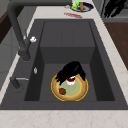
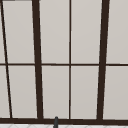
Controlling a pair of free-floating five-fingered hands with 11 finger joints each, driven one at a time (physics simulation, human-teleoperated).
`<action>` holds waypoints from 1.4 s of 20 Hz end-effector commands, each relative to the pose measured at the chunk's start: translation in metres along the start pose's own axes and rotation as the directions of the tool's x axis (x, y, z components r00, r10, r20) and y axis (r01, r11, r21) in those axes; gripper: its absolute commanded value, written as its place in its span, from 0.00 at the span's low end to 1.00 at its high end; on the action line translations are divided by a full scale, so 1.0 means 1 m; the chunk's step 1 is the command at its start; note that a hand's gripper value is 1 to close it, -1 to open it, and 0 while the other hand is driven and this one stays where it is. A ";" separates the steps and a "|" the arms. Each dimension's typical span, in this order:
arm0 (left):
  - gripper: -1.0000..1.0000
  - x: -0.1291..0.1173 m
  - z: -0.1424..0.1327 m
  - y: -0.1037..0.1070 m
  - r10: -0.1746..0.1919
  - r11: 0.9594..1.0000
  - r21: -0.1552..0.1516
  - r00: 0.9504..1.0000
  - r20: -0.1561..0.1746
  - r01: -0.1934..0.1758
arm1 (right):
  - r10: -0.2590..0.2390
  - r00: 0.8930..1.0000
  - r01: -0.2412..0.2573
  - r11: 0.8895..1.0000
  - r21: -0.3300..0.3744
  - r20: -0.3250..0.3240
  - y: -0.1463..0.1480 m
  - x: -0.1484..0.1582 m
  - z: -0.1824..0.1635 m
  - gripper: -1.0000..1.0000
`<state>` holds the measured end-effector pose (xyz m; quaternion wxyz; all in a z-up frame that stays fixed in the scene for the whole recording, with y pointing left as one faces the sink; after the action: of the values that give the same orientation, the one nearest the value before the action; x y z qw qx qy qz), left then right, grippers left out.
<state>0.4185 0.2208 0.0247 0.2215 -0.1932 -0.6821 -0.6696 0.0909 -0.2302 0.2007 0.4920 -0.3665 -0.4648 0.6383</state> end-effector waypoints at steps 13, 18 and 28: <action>0.00 0.051 0.019 0.034 -0.026 1.000 0.004 1.000 -0.004 0.026 | 0.000 1.000 0.000 1.000 0.000 0.000 0.000 0.000 0.000 0.50; 0.00 0.071 0.019 0.052 -0.018 1.000 -0.002 1.000 0.002 0.018 | 0.000 1.000 0.000 1.000 0.000 0.000 0.000 0.000 0.000 0.50; 0.00 0.126 0.012 0.061 -0.061 0.998 -0.002 0.998 0.003 0.061 | 0.000 1.000 0.000 1.000 0.000 0.000 0.000 0.000 0.000 0.50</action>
<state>0.3628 0.2348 0.1363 0.2165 -0.1895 -0.6824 -0.6720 0.0909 -0.2302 0.2007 0.4920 -0.3665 -0.4648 0.6383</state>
